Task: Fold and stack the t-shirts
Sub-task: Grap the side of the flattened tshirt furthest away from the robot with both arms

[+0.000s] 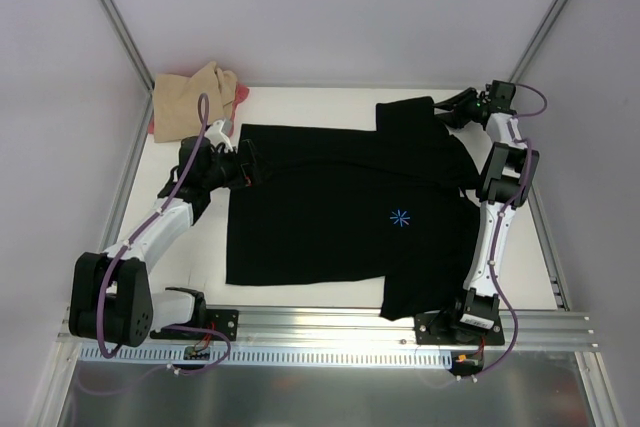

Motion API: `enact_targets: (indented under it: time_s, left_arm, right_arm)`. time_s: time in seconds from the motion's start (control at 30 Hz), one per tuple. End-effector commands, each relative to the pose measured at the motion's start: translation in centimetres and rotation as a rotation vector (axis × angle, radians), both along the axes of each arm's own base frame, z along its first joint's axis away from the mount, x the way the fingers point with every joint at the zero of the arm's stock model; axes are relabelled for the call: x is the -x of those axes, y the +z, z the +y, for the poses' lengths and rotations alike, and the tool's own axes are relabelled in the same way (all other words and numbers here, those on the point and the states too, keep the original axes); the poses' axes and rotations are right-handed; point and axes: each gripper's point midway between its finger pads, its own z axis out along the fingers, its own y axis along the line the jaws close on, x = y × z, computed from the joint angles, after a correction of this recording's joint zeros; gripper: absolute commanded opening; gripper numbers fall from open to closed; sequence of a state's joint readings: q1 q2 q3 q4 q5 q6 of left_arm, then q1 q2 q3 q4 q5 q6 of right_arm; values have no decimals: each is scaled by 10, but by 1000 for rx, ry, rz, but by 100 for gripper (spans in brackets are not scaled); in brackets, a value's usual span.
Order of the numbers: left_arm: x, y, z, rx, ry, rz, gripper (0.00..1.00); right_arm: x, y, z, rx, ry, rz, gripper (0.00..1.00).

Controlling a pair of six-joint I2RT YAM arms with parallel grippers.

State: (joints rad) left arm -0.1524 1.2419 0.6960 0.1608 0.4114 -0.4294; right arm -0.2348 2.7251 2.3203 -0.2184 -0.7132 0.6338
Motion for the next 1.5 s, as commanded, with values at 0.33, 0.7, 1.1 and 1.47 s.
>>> enact_targets:
  time_s: [0.33,0.7,1.1,1.47]
  left_arm:
    - [3,7,-9,20,-28,-48,92]
    - [2,-5,-6,5,-14,-34,92]
    - [7,-11,-6,9,-15,-23,92]
    - [8,-15,-8,12,-22,-11,92]
  right_arm:
    - [44,-21,35,-14,129,155,17]
    - [56,5,31,56,132,99,0]
    - [51,98,-27,289,-59,-112,0]
    - [63,122,-23,277,-53,-147,0]
